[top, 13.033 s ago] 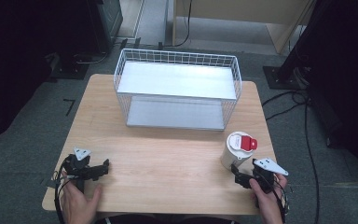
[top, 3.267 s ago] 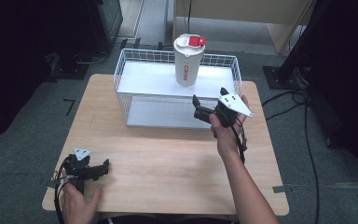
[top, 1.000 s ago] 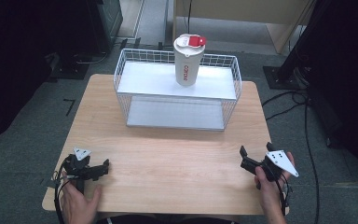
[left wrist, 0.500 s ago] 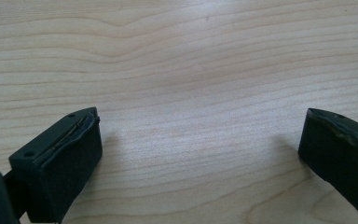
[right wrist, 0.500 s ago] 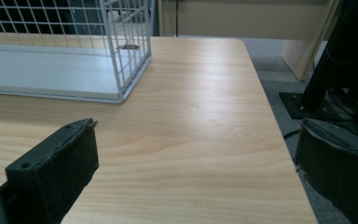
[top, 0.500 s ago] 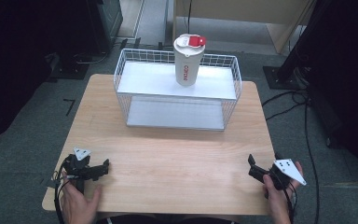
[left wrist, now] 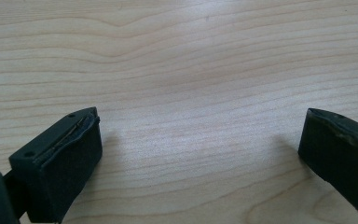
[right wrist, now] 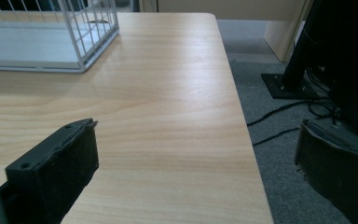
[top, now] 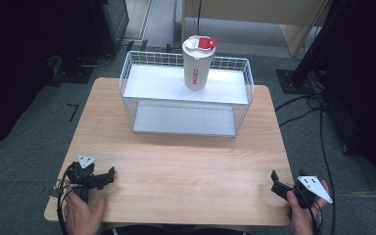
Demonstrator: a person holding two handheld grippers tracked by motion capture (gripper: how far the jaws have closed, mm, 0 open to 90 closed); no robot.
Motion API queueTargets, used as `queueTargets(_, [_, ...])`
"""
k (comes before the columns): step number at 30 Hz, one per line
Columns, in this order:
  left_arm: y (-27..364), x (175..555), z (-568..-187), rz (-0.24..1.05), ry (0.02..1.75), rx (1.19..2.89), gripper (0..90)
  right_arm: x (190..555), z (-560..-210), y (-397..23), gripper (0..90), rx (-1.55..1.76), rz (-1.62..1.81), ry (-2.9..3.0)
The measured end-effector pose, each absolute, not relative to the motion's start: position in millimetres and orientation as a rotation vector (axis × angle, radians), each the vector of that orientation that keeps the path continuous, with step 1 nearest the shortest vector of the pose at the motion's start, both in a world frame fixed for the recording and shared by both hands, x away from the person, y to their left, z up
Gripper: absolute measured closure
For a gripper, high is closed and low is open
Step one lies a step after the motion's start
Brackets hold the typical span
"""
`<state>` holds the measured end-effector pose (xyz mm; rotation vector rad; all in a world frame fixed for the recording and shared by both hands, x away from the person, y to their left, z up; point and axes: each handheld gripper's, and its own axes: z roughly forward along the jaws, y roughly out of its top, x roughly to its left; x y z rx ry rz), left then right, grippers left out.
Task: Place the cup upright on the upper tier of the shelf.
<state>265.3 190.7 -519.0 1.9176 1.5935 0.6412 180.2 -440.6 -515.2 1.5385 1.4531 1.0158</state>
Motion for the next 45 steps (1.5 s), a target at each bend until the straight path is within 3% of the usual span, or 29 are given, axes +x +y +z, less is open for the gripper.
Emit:
queueTargets(26, [191,265,-519,0.642,1.593,1.918,0.0,188,-526,-445,0.0,1.654,0.752,1.826])
queueTargets(45, [191,265,-519,0.641,1.593,1.918,0.0,184,-527,-451,0.0,1.677,0.806,1.886])
